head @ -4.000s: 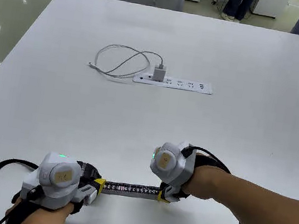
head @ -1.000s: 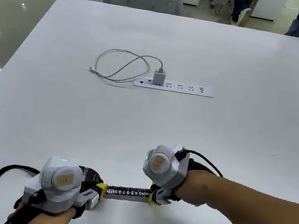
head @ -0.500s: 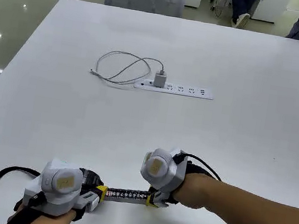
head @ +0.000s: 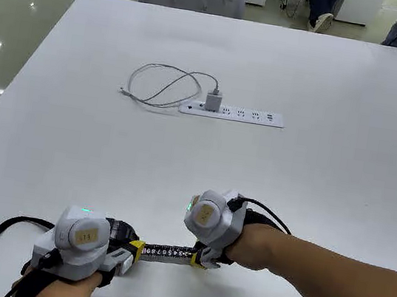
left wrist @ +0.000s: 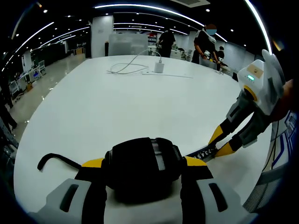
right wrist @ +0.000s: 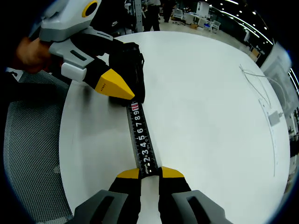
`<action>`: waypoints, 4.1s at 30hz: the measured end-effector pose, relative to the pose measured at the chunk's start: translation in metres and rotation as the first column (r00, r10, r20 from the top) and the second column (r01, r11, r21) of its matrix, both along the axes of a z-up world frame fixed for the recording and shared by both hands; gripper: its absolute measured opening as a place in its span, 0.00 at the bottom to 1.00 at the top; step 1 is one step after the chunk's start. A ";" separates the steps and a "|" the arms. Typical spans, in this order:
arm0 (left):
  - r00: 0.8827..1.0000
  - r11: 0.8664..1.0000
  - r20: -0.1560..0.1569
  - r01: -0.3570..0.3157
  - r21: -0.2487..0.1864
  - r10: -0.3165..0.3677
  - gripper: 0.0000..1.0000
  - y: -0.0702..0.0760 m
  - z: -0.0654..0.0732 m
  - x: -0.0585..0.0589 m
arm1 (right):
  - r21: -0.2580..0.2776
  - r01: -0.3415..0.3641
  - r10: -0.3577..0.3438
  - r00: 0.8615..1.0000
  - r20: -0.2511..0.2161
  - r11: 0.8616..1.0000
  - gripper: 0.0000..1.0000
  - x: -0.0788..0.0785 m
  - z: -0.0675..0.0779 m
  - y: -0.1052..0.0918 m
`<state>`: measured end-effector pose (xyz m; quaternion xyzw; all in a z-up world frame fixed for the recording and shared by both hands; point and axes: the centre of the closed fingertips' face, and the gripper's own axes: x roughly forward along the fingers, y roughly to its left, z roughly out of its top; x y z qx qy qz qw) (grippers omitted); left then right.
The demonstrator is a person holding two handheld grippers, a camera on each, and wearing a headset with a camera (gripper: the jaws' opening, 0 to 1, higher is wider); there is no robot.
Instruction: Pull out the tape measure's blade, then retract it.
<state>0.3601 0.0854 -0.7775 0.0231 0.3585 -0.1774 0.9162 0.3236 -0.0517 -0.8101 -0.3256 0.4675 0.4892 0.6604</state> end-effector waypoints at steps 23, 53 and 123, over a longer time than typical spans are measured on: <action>1.000 1.000 0.003 0.003 -0.003 -0.003 0.61 -0.001 0.000 0.000 | 0.018 0.022 -0.022 1.000 -0.019 1.000 0.09 0.000 0.000 0.006; 1.000 0.998 -0.009 0.013 -0.055 -0.014 0.60 0.000 0.000 0.000 | 0.044 0.016 -0.016 1.000 -0.004 0.999 0.10 0.003 0.002 0.031; 0.999 0.998 -0.029 0.014 -0.067 -0.016 0.60 0.000 -0.001 0.000 | 0.095 0.002 0.000 1.000 -0.025 0.995 0.09 0.006 0.001 0.056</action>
